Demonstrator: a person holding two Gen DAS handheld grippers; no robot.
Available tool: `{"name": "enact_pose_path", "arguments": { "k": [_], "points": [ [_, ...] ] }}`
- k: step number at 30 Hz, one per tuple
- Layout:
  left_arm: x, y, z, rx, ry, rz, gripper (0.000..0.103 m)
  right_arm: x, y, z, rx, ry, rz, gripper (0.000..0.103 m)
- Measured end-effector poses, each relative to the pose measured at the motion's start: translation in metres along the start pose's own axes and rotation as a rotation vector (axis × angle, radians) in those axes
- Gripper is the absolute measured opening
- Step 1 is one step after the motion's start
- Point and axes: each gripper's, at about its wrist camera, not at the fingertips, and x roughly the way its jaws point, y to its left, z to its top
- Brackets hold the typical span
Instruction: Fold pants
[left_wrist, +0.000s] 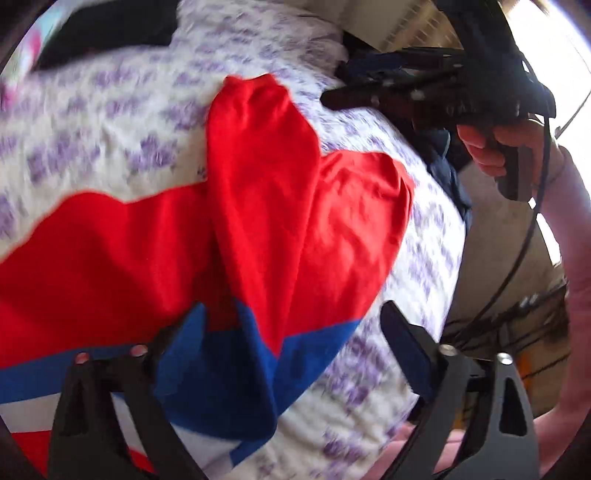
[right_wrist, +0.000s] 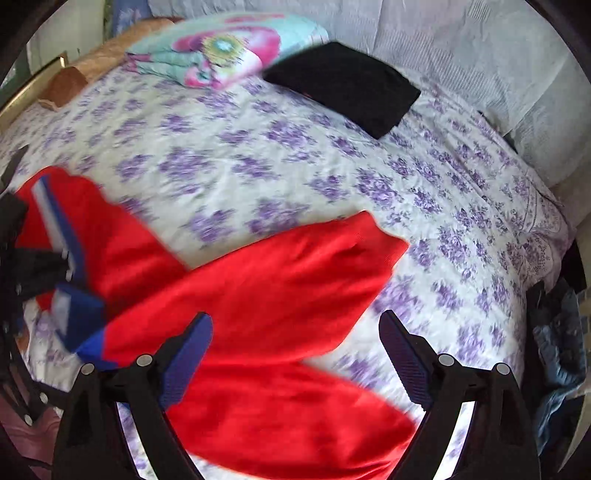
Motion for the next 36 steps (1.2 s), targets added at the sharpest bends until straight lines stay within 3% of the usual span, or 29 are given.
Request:
{"name": "enact_pose_path", "arguments": {
  "k": [2, 4, 6, 9, 13, 15, 21, 23, 25, 29, 32, 36],
  "points": [
    [0.009, 0.011, 0.002, -0.06, 0.024, -0.061, 0.069, 0.017, -0.004, 0.024, -0.119, 0.044, -0.02, 0.081],
    [0.017, 0.015, 0.004, -0.07, 0.046, -0.071, 0.06, 0.037, 0.007, 0.04, -0.382, 0.094, -0.08, 0.08],
    [0.02, 0.014, 0.003, -0.053, 0.047, -0.072, 0.056, 0.059, 0.01, 0.054, -0.545, 0.165, -0.108, 0.08],
    [0.023, 0.016, 0.007, -0.04, 0.045, -0.1, 0.054, 0.091, 0.004, 0.077, -0.59, 0.282, -0.048, 0.068],
    [0.022, 0.023, 0.01, -0.033, 0.038, -0.132, 0.054, 0.127, 0.014, 0.086, -0.695, 0.432, 0.047, 0.066],
    [0.023, 0.023, 0.011, -0.021, 0.034, -0.139, 0.054, 0.145, 0.02, 0.082, -0.763, 0.506, 0.045, 0.066],
    [0.025, 0.027, 0.013, -0.032, 0.025, -0.172, 0.054, 0.164, 0.031, 0.074, -0.844, 0.547, 0.03, 0.063],
    [0.025, 0.028, 0.014, -0.039, 0.022, -0.169, 0.05, 0.155, 0.033, 0.068, -0.841, 0.529, 0.028, 0.036],
    [0.024, 0.029, 0.013, -0.047, 0.012, -0.163, 0.045, 0.138, 0.035, 0.059, -0.842, 0.481, -0.011, 0.019],
    [0.022, 0.031, 0.012, -0.059, 0.005, -0.15, 0.029, 0.093, 0.028, 0.031, -0.77, 0.345, -0.083, 0.016],
    [0.018, 0.024, 0.011, -0.032, -0.002, -0.14, 0.022, 0.036, 0.011, 0.001, -0.666, 0.172, -0.164, 0.015],
    [0.009, -0.006, 0.008, 0.081, -0.036, -0.12, 0.021, -0.038, 0.0, -0.068, -0.494, -0.089, -0.262, 0.016]
  ]
}}
